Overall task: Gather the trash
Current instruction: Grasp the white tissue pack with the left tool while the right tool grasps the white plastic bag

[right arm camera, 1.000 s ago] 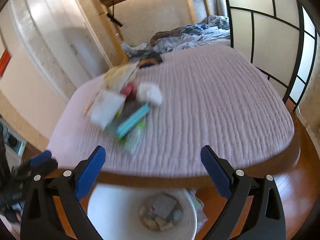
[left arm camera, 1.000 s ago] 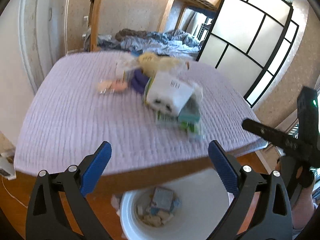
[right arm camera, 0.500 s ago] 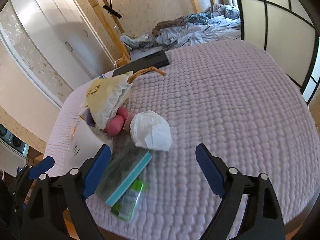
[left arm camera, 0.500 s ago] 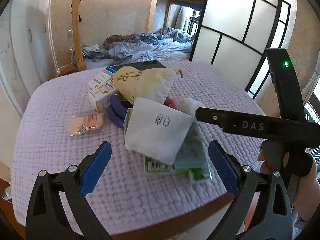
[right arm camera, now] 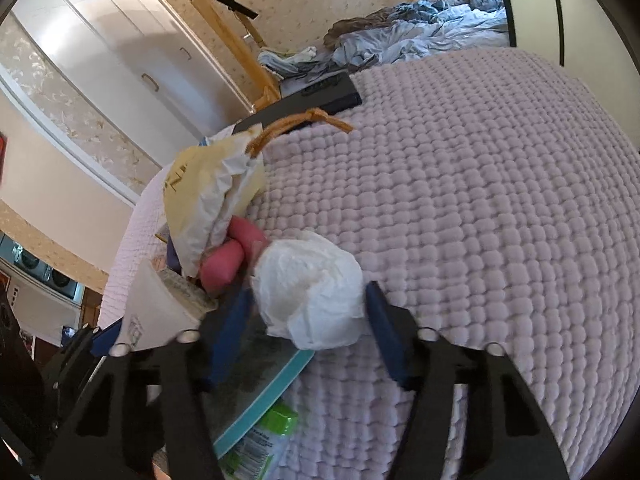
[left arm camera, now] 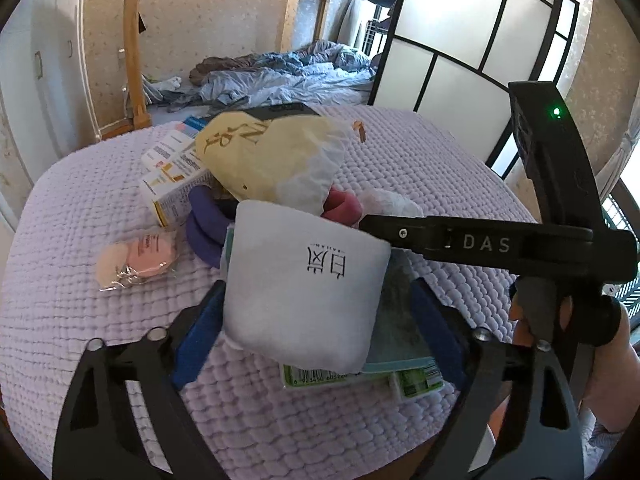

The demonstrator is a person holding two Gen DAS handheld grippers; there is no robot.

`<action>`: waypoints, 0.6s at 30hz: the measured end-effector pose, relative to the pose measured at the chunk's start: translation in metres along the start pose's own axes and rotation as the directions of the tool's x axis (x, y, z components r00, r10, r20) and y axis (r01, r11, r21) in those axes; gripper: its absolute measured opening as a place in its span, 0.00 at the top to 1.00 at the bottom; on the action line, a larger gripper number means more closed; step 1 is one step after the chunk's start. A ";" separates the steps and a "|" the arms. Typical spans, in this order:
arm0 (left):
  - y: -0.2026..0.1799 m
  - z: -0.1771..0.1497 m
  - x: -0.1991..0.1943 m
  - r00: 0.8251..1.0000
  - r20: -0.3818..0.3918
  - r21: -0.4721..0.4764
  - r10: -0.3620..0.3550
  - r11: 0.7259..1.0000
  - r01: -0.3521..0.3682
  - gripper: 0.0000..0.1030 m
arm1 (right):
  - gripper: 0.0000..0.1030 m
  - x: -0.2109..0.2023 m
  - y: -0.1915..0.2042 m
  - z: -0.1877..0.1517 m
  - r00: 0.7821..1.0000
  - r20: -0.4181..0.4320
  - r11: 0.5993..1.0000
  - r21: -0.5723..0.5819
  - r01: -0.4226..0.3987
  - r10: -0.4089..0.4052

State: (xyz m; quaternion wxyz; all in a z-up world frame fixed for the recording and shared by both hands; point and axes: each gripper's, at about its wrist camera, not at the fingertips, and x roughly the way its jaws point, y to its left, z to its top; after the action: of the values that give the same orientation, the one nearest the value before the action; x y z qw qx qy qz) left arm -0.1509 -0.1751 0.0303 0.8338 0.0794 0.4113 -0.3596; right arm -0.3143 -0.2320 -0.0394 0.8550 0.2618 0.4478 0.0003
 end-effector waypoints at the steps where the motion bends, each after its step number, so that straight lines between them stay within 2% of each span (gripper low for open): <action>1: 0.001 -0.001 -0.001 1.000 -0.002 0.000 0.003 1.000 -0.003 0.17 | 0.51 0.000 -0.001 0.000 1.000 0.003 1.000 0.001 -0.005 0.005; 11: 0.010 -0.006 -0.004 1.000 0.003 -0.037 0.003 0.999 -0.003 0.38 | 0.53 -0.024 -0.011 -0.002 0.998 0.057 1.000 0.021 -0.006 0.004; 18: 0.005 -0.006 -0.007 1.000 0.008 -0.023 0.009 1.000 -0.009 0.44 | 0.53 -0.039 -0.014 0.000 0.996 0.086 0.999 0.032 -0.008 0.005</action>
State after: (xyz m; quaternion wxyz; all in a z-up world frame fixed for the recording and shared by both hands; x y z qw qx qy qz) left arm -0.1539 -0.1650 0.0302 0.8380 0.0702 0.4115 -0.3516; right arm -0.3409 -0.2533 -0.0164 0.8690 0.2768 0.4099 -0.0154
